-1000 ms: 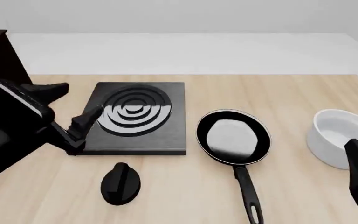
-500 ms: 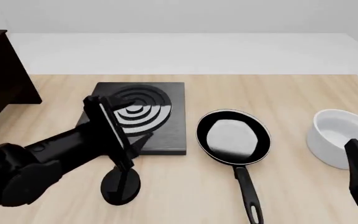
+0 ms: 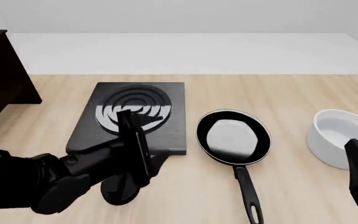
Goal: Put the frying pan under the cabinet shelf.
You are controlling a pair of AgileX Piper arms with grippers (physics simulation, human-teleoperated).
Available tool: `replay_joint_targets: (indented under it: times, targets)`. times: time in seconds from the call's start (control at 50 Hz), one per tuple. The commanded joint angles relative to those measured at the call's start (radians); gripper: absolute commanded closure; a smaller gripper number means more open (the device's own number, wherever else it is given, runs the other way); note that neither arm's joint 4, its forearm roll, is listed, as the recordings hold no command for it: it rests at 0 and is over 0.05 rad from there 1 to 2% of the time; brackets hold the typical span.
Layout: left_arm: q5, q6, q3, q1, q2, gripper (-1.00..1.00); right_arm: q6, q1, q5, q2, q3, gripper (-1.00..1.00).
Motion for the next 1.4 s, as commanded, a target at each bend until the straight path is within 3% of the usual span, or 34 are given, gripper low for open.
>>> replay_joint_targets:
  times: [0.02,0.24,0.6,0.62,0.8,1.4]
  targets:
    - [-0.074,0.070,-0.003,-0.033,0.101,-1.00,0.000,0.000,0.000,0.000,0.000,-1.00]
    - [-0.140,0.127,-0.012,-0.073,0.188,-1.00,0.000,0.000,0.000,0.000,0.000,-1.00]
    - [-0.172,0.150,-0.042,-0.122,0.263,-1.00,0.000,0.000,0.000,0.000,0.000,-1.00]
    - [-0.201,0.175,-0.039,-0.119,0.285,-1.00,0.000,0.000,0.000,0.000,0.000,-1.00]
    - [-0.210,0.173,-0.052,-0.165,0.338,-1.00,0.000,0.000,0.000,0.000,0.000,-1.00]
    - [-0.202,0.245,-0.157,-0.197,0.461,-1.00,0.000,0.000,0.000,0.000,0.000,-1.00]
